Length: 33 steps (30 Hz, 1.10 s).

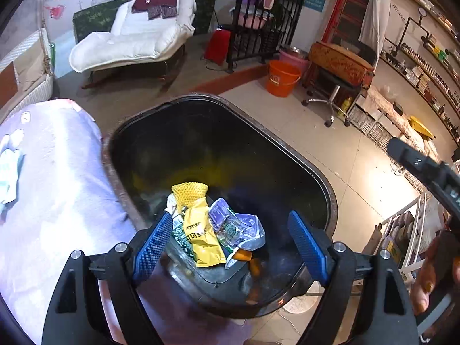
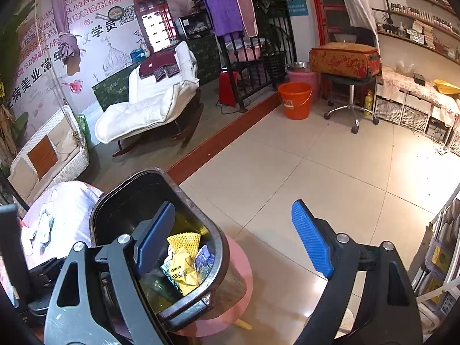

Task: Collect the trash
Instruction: 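Move both tools back over the bed toward the teal cloth and tissue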

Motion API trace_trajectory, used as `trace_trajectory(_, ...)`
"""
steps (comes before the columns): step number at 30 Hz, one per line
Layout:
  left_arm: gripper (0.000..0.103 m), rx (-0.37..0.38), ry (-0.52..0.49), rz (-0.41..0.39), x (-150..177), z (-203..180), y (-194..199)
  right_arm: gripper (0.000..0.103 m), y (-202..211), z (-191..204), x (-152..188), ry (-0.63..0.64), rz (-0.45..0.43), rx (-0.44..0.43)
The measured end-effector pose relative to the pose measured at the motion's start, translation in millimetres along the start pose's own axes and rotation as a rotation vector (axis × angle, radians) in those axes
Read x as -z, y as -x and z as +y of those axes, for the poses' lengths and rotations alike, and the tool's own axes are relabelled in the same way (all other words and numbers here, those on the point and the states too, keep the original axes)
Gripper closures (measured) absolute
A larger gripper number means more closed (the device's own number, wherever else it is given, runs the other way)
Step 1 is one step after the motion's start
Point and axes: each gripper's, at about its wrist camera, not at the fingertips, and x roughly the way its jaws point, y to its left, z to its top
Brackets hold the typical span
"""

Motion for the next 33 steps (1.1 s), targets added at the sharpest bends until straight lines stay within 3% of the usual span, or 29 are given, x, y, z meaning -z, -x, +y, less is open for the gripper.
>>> trace_trajectory(6, 0.020, -0.032, 0.038, -0.062, 8.3, 22.6, 35.7, 0.020, -6.2, 22.3, 7.0, 0.042, 0.053, -0.071)
trace_trajectory(16, 0.018, -0.175, 0.110, -0.127, 31.3, 78.6, 86.0, 0.020, -13.0, 93.6, 25.7, 0.172, 0.139, -0.231)
trace_trajectory(22, 0.017, -0.242, 0.230, -0.148, 49.8, 133.3, 110.5, 0.020, -17.2, 146.6, 38.7, 0.273, 0.219, -0.339)
trace_trajectory(33, 0.017, -0.419, 0.438, -0.118, 84.0, 259.2, 138.1, 0.020, -31.8, 265.3, 65.4, 0.495, 0.358, -0.525)
